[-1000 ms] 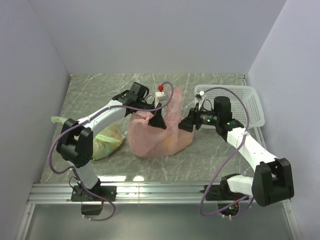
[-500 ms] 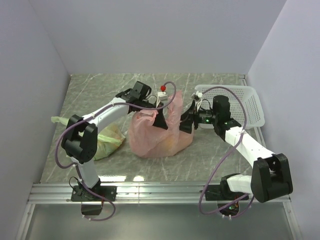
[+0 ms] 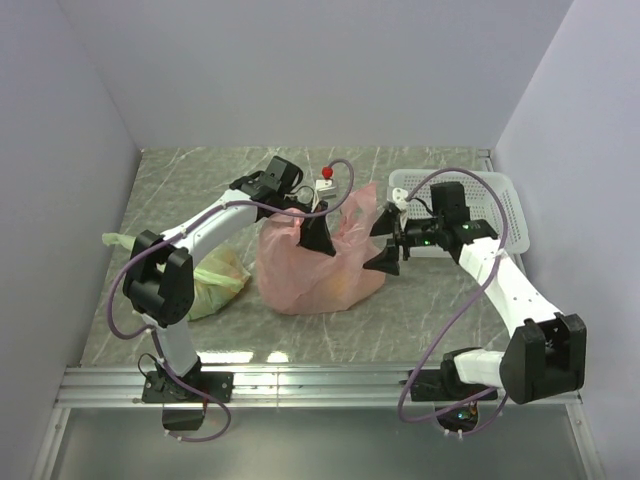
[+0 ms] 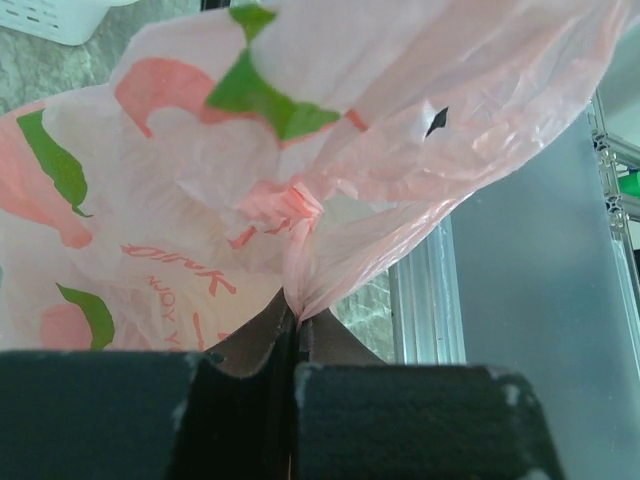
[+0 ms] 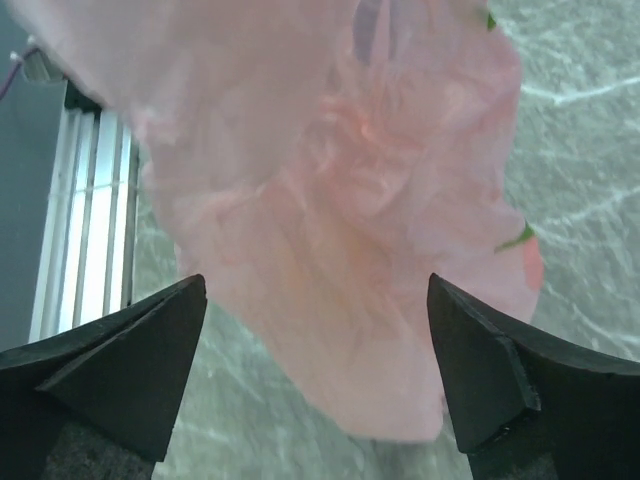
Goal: Place the fake fruits into the plastic bag and tie a complex knot
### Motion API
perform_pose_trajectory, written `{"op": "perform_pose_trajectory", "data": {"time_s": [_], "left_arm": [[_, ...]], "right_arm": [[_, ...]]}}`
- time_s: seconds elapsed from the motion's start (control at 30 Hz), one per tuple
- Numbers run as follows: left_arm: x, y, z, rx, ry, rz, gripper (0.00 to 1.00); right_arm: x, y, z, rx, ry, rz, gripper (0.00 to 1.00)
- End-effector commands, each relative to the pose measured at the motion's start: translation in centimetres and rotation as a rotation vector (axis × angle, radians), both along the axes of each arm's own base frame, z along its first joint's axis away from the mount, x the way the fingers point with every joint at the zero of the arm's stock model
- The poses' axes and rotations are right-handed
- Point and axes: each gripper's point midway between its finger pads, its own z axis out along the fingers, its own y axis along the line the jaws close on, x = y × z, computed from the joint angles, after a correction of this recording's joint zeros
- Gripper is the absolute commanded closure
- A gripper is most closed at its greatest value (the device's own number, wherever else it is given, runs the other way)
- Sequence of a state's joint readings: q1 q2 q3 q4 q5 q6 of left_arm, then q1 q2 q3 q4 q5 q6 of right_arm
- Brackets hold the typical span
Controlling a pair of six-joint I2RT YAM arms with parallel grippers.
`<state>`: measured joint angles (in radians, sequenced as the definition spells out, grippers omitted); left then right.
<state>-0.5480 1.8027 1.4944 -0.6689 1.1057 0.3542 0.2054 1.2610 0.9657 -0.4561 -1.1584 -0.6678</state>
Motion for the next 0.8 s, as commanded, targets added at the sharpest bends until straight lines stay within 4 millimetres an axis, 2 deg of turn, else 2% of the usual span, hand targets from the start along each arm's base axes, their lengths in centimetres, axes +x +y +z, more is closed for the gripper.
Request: {"op": "perform_pose_trajectory", "data": {"time_s": [0.0,0.07,0.1,0.17,0.2,0.23,0.33,0.4,0.47,0.6,0.7,0.77], "left_arm": [[0.3,-0.4,1.3,-0.038,-0.045,-0.024,0.94],[0.4,-0.4,1.2,-0.033,-0.044,-0.020,0.94],[0.6,-0.4,1.3,-0.035,-0.048,-0.017,0.94],[0.5,-0.5,1.6,-0.043,-0.043,-0.015,0.94],[0.7,-0.5,1.8,-0.047,-0.047,-0.011,0.94],[0.7,-0.6,1.9,-0.049,-0.045,-0.007,0.93],[1.0,-0.6,1.8,-0.035,-0.050,0.011,0.94],[0.8,-0.6,2.0,-0.038,-0.049,0.000,0.94],[0.5,-0.5,2.5,-0.053,-0.062,-0.016,0.93],[-0.6,-0.2,3.2,-0.089,-0.080,-0.056,0.92],[-1.1,0.0,3.3,-0.101,-0.096,-0.075,0.92],[-1.2,0.1,3.3,-0.111,-0.107,-0.086,0.92]], "right_arm": [[-1.4,-0.7,1.1,-0.010,-0.007,0.040,0.02],[-1.4,-0.6,1.7,0.011,0.019,0.015,0.01],[-1.0,-0.3,2.7,0.034,0.043,-0.022,0.01],[-0.7,0.1,3.0,0.058,0.072,-0.062,0.01],[0.2,0.7,4.2,0.094,0.065,-0.105,0.00],[0.3,1.0,3.9,0.108,0.082,-0.118,0.00],[0.5,2.7,5.1,0.146,0.093,-0.107,0.00],[0.3,3.3,5.1,0.140,0.084,-0.099,0.00],[1.0,3.5,4.5,0.129,0.061,-0.136,0.00],[3.7,3.2,3.5,0.128,0.037,-0.193,0.00],[4.6,3.4,3.0,0.125,0.035,-0.167,0.00],[4.5,3.8,3.6,0.138,0.016,-0.115,0.00]]}}
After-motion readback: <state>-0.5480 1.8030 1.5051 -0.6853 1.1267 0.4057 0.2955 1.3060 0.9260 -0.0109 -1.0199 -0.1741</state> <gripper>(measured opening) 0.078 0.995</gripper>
